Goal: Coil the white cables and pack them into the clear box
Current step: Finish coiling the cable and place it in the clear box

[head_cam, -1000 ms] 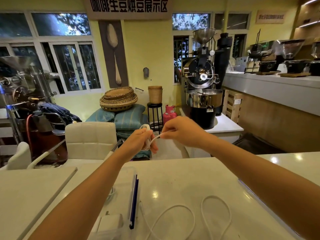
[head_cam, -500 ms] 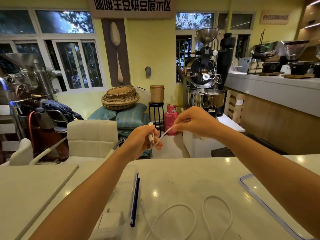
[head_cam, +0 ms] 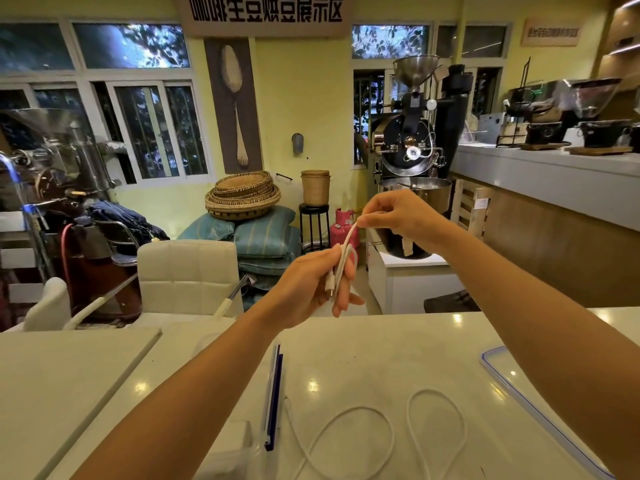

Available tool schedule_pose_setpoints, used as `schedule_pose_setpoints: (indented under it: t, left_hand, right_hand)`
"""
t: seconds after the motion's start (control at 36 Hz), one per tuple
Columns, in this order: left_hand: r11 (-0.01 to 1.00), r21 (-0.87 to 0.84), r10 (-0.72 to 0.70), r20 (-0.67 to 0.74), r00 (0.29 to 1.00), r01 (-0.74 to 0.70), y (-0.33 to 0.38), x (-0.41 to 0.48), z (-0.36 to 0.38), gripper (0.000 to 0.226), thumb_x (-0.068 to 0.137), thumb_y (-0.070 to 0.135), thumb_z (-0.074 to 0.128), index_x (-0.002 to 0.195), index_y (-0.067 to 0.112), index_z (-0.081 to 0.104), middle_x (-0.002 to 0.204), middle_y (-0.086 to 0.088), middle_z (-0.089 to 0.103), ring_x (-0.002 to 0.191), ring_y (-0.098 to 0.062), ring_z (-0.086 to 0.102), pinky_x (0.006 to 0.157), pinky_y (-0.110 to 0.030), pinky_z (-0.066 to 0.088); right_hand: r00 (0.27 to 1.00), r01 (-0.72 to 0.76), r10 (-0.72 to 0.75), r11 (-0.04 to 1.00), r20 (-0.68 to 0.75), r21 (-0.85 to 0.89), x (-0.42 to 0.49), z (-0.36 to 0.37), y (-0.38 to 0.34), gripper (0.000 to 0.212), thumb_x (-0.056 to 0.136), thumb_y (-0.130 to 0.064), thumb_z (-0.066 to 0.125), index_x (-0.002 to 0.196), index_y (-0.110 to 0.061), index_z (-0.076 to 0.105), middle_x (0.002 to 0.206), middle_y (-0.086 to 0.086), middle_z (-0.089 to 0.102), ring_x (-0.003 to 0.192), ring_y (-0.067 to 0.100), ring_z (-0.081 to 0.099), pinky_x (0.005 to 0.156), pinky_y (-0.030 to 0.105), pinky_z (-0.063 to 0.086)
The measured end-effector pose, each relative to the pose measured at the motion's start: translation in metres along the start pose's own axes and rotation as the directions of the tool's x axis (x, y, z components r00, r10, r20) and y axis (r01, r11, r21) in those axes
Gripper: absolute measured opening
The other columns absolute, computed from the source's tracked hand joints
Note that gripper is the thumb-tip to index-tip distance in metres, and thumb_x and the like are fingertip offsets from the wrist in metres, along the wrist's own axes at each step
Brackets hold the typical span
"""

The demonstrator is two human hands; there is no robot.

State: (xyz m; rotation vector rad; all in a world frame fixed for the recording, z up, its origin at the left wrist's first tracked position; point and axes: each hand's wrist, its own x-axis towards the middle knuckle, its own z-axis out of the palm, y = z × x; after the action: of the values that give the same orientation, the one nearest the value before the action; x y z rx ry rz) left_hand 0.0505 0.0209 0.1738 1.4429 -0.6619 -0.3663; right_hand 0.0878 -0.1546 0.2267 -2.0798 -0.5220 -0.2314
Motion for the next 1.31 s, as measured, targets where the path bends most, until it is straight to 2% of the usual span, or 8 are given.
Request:
schedule_pose_setpoints:
  t: [0.36, 0.47, 0.67, 0.81, 0.89, 1.11, 1.19, 1.31]
  left_hand:
    - [0.967, -0.23, 0.108, -0.023, 0.994, -0.111, 0.014, 0.012, 0.0, 0.039, 0.091, 0.025, 0.03, 0.062, 0.009, 0.05, 0.032, 0.001, 0.042, 0.027, -0.009, 0.039, 0.049, -0.023, 0.052]
    - [0.957, -0.272, 0.081, -0.099, 0.992, -0.105, 0.014, 0.017, -0.009, 0.04, 0.099, 0.021, 0.02, 0.067, 0.009, 0.041, 0.033, 0.003, 0.041, 0.026, -0.007, 0.035, 0.043, -0.017, 0.046]
    - [0.971, -0.225, 0.033, -0.21, 0.977, -0.081, -0.001, 0.02, -0.033, 0.039, 0.1, 0.024, 0.022, 0.068, 0.012, 0.04, 0.035, 0.005, 0.038, 0.029, -0.006, 0.032, 0.048, -0.019, 0.047]
    - [0.981, -0.177, 0.027, -0.286, 0.958, -0.08, -0.007, 0.022, -0.048, 0.039, 0.1, 0.025, 0.023, 0.068, 0.012, 0.041, 0.037, 0.005, 0.039, 0.031, -0.007, 0.031, 0.06, -0.027, 0.038]
    - [0.987, -0.142, 0.032, -0.288, 0.957, -0.076, -0.008, 0.023, -0.05, 0.039, 0.101, 0.025, 0.022, 0.069, 0.012, 0.041, 0.038, 0.005, 0.04, 0.032, -0.007, 0.032, 0.059, -0.026, 0.037]
    - [0.979, -0.196, -0.006, -0.302, 0.953, -0.056, -0.006, 0.021, -0.056, 0.04, 0.101, 0.026, 0.021, 0.07, 0.013, 0.042, 0.037, 0.006, 0.039, 0.032, -0.007, 0.033, 0.047, -0.018, 0.045]
    - [0.961, -0.269, -0.018, -0.292, 0.956, -0.064, -0.006, 0.02, -0.059, 0.04, 0.1, 0.027, 0.021, 0.07, 0.012, 0.042, 0.039, 0.006, 0.04, 0.032, -0.006, 0.034, 0.04, -0.016, 0.041]
    - [0.947, -0.312, -0.026, -0.298, 0.954, -0.072, -0.004, 0.019, -0.062, 0.04, 0.1, 0.027, 0.02, 0.07, 0.012, 0.042, 0.038, 0.006, 0.04, 0.033, -0.004, 0.036, 0.038, -0.013, 0.036]
  right_hand:
    - [0.973, -0.221, 0.217, 0.792, 0.076, 0.569, 0.001, 0.066, 0.03, 0.029, 0.093, -0.017, 0.046, 0.068, -0.014, 0.06, 0.059, 0.003, 0.051, 0.044, 0.009, 0.045, 0.048, 0.021, 0.037]
    - [0.955, -0.297, 0.255, 0.807, 0.153, 0.51, -0.008, 0.088, 0.031, 0.031, 0.092, -0.001, 0.041, 0.064, -0.011, 0.052, 0.057, 0.002, 0.046, 0.048, 0.008, 0.037, 0.042, 0.015, 0.029]
    - [0.948, -0.272, 0.188, 0.896, 0.256, 0.35, -0.02, 0.106, 0.028, 0.027, 0.093, -0.007, 0.048, 0.068, -0.008, 0.056, 0.061, 0.006, 0.052, 0.039, 0.003, 0.047, 0.041, 0.015, 0.042]
    - [0.919, -0.32, 0.197, 0.878, 0.341, 0.356, -0.024, 0.108, 0.019, 0.023, 0.093, -0.002, 0.045, 0.114, 0.006, 0.05, 0.068, 0.009, 0.058, 0.04, 0.003, 0.055, 0.045, 0.016, 0.051]
    - [0.93, -0.314, 0.195, 0.862, 0.312, 0.398, -0.026, 0.107, 0.015, 0.006, 0.092, 0.0, 0.045, 0.093, -0.006, 0.044, 0.067, 0.013, 0.059, 0.04, 0.008, 0.058, 0.044, 0.02, 0.052]
    - [0.917, -0.398, 0.253, 0.645, 0.308, 0.653, -0.022, 0.097, 0.013, 0.023, 0.091, -0.005, 0.041, 0.074, -0.003, 0.056, 0.056, 0.008, 0.064, 0.043, 0.011, 0.062, 0.047, 0.018, 0.053]
    - [0.913, -0.403, 0.181, 0.537, 0.366, 0.741, -0.022, 0.092, 0.014, 0.029, 0.09, -0.001, 0.033, 0.076, 0.0, 0.059, 0.059, 0.009, 0.069, 0.052, 0.015, 0.067, 0.055, 0.021, 0.056]
    - [0.942, -0.304, 0.066, 0.575, 0.328, 0.759, -0.023, 0.088, 0.017, 0.023, 0.09, 0.008, 0.04, 0.086, -0.003, 0.059, 0.064, 0.003, 0.072, 0.059, 0.011, 0.07, 0.061, 0.019, 0.058]
